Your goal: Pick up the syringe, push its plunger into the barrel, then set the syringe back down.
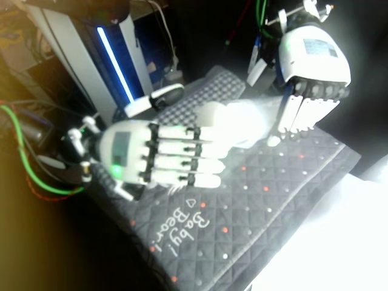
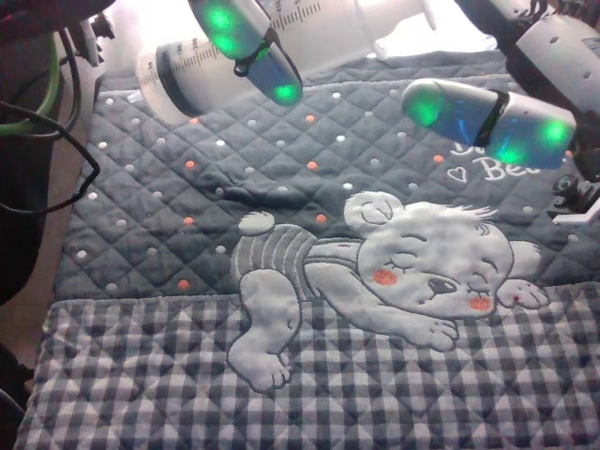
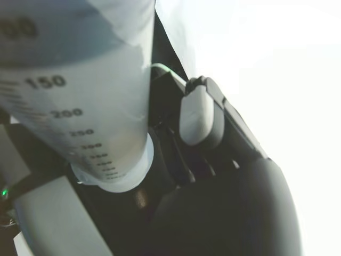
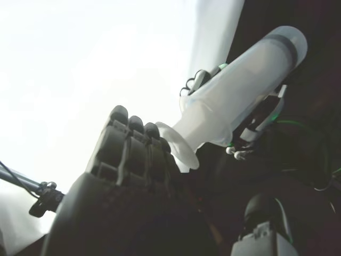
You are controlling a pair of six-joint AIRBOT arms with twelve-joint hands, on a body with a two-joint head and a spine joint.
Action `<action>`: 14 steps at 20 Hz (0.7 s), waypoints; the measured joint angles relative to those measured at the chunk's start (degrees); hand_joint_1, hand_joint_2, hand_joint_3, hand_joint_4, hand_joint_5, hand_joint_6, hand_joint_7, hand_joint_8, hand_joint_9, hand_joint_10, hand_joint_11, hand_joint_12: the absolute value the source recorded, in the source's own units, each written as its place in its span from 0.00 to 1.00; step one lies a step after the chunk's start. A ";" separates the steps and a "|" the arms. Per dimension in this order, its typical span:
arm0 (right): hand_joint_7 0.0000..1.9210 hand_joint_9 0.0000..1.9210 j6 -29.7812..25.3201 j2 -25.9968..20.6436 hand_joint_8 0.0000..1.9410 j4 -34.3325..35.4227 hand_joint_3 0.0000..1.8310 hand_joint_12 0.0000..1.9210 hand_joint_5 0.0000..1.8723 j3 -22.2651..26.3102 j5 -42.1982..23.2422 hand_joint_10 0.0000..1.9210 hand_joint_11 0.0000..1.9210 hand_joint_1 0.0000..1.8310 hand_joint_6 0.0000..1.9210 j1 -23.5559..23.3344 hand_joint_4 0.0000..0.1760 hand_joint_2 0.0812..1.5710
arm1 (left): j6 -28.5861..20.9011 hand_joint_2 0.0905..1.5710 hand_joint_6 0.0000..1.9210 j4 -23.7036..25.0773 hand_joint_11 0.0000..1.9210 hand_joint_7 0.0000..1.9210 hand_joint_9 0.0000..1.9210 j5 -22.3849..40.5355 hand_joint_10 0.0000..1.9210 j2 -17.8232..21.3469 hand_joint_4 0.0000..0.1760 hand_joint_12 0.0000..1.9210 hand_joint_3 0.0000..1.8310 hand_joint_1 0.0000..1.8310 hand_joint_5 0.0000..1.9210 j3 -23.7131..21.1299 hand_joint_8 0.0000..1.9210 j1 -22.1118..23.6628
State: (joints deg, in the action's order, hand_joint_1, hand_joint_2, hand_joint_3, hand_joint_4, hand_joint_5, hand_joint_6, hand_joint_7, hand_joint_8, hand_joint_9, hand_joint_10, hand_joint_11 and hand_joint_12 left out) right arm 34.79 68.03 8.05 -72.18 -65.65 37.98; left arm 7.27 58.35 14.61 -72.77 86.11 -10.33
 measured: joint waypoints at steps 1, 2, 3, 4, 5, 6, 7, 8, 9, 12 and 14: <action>0.06 0.04 -0.02 0.17 0.00 0.00 0.00 0.01 0.03 0.00 -0.04 0.01 0.03 0.00 0.00 0.00 0.00 0.58 | 0.07 0.71 0.90 0.26 0.13 0.35 0.33 -0.26 0.97 -0.31 0.00 0.99 0.25 0.58 0.30 0.00 0.95 0.09; 0.06 0.04 0.00 0.22 0.00 -0.22 0.00 0.01 0.03 0.00 -0.07 0.00 0.03 0.00 0.00 -0.02 0.00 0.58 | 0.00 0.78 0.87 0.33 0.03 0.32 0.20 -0.28 0.82 -0.35 0.05 0.92 0.11 0.59 0.33 -0.02 0.82 0.11; 0.06 0.04 0.00 0.28 0.00 -0.50 0.00 0.01 0.03 -0.02 -0.09 0.01 0.03 0.00 0.00 -0.11 0.00 0.58 | 0.00 0.80 0.87 0.33 0.00 0.33 0.18 -0.28 0.85 -0.35 0.00 0.98 0.06 0.60 0.34 -0.11 0.78 0.20; 0.06 0.04 -0.04 0.44 0.00 -0.35 0.00 0.01 0.04 -0.11 -0.15 0.00 0.04 0.00 0.00 -0.11 0.00 0.57 | 0.09 0.86 0.85 0.63 0.00 0.28 0.11 -0.44 0.63 -0.59 0.00 0.80 0.00 0.50 0.28 -0.11 0.40 0.66; 0.07 0.05 -0.02 0.55 0.00 -0.04 0.00 0.01 0.04 -0.11 -0.35 0.01 0.04 0.00 0.00 -0.11 0.00 0.58 | 0.04 0.84 0.81 0.66 0.00 0.38 0.17 -0.44 0.54 -0.59 0.00 0.77 0.00 0.53 0.32 -0.13 0.26 0.76; 0.07 0.05 -0.02 0.59 0.00 0.02 0.00 0.01 0.04 -0.11 -0.46 0.01 0.04 0.00 0.00 -0.11 0.00 0.58 | 0.04 0.84 0.81 0.66 0.00 0.38 0.17 -0.44 0.54 -0.57 0.00 0.77 0.00 0.53 0.32 -0.13 0.26 0.76; 0.07 0.05 -0.02 0.70 0.00 0.09 0.00 0.02 0.04 -0.15 -0.48 0.01 0.04 0.00 0.00 -0.11 0.00 0.57 | 0.07 0.80 0.76 0.81 0.00 0.43 0.22 -0.52 0.56 -0.57 0.03 0.80 0.00 0.52 0.36 -0.13 0.36 0.81; 0.07 0.05 -0.02 0.81 0.00 0.09 0.00 0.01 0.03 -0.24 -0.46 0.00 0.04 0.00 0.00 -0.11 0.00 0.57 | 0.07 0.82 0.78 0.87 0.00 0.41 0.25 -0.74 0.44 -0.57 0.35 0.77 0.00 0.48 0.34 -0.20 0.29 0.81; 0.06 0.05 -0.02 0.90 0.00 0.11 0.00 0.01 0.03 -0.24 -0.50 0.00 0.04 0.00 0.00 -0.11 0.00 0.57 | 0.07 0.83 0.79 0.94 0.00 0.43 0.27 -0.81 0.36 -0.57 0.42 0.75 0.00 0.47 0.33 -0.24 0.22 0.81; 0.06 0.04 -0.02 1.22 0.00 0.35 0.00 0.01 0.03 -0.52 -0.59 0.00 0.03 0.00 0.00 -0.11 0.00 0.57 | 0.09 0.78 0.73 1.11 0.00 0.44 0.22 -1.07 0.53 -0.57 0.96 0.85 0.00 0.49 0.38 -0.26 0.33 0.81; 0.06 0.04 -0.02 1.22 0.00 0.26 0.00 0.01 0.03 -0.52 -0.66 0.00 0.03 0.00 0.00 -0.11 0.00 0.58 | 0.11 0.88 0.89 1.38 0.02 0.34 0.21 -1.51 0.65 -0.57 0.87 0.96 0.01 0.38 0.25 -0.42 0.55 0.81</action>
State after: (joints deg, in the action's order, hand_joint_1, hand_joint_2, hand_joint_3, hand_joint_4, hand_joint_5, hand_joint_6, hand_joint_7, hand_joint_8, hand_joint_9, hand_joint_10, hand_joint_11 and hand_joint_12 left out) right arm 34.76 69.25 8.32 -72.71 -66.30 37.87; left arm 7.38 59.72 13.10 -73.34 85.69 -9.52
